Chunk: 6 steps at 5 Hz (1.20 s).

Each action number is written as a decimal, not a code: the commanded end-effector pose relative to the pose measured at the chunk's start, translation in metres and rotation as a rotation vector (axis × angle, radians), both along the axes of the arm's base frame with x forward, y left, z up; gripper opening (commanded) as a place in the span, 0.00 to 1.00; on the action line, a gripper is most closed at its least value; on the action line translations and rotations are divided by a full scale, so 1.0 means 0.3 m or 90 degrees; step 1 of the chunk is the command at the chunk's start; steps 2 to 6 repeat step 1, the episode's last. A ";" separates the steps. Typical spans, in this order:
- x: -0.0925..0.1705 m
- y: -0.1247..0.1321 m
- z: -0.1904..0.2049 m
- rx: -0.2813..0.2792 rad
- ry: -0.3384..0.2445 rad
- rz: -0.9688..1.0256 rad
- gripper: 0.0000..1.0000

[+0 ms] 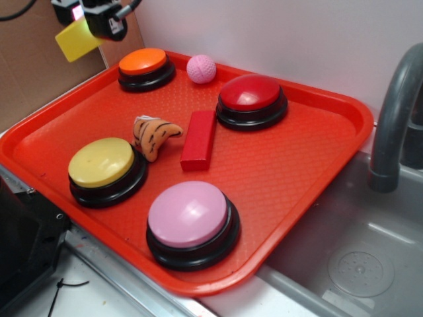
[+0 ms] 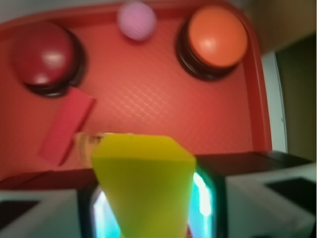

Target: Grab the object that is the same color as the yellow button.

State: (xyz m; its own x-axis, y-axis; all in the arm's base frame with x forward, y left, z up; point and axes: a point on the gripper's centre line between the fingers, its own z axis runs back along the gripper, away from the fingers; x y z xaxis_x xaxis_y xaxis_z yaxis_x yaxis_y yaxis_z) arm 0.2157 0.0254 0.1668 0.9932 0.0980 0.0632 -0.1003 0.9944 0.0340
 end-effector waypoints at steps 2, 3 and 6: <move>0.040 -0.066 0.080 0.016 -0.049 -0.018 0.00; 0.040 -0.066 0.080 0.016 -0.049 -0.018 0.00; 0.040 -0.066 0.080 0.016 -0.049 -0.018 0.00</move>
